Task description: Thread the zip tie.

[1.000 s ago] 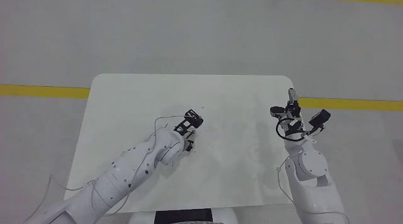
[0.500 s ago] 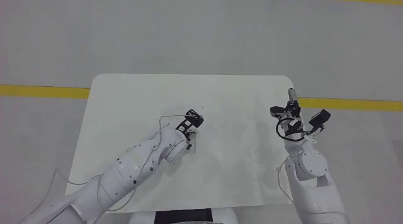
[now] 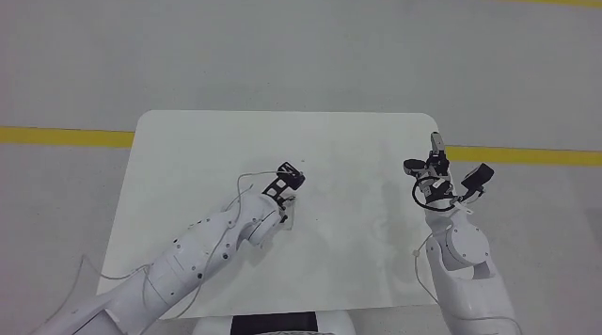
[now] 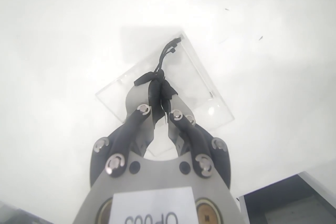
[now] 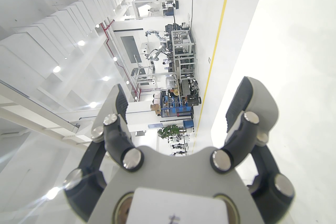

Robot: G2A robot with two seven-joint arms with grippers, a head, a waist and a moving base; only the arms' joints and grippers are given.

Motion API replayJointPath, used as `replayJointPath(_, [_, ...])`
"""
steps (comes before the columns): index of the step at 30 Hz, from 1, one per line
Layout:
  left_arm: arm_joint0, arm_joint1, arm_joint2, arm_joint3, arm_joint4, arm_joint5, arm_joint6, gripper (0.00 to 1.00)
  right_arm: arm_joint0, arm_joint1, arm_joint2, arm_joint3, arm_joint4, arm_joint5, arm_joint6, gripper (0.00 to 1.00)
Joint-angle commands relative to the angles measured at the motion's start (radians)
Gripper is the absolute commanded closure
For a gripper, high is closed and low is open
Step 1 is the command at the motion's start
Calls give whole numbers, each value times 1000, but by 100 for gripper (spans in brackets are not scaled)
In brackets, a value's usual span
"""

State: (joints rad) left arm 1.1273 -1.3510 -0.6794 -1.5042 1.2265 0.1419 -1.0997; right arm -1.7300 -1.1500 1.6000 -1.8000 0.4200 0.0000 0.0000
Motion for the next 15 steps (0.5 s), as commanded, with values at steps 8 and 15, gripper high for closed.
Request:
replayJointPath(8, [60,23,-27,-105,52,-10,-38,100,0,0,0,0,0,0,0,0])
replayJointPath(15, [82,31,-38,-148,56,-26,-59,100,0,0,0,0,0,0,0,0])
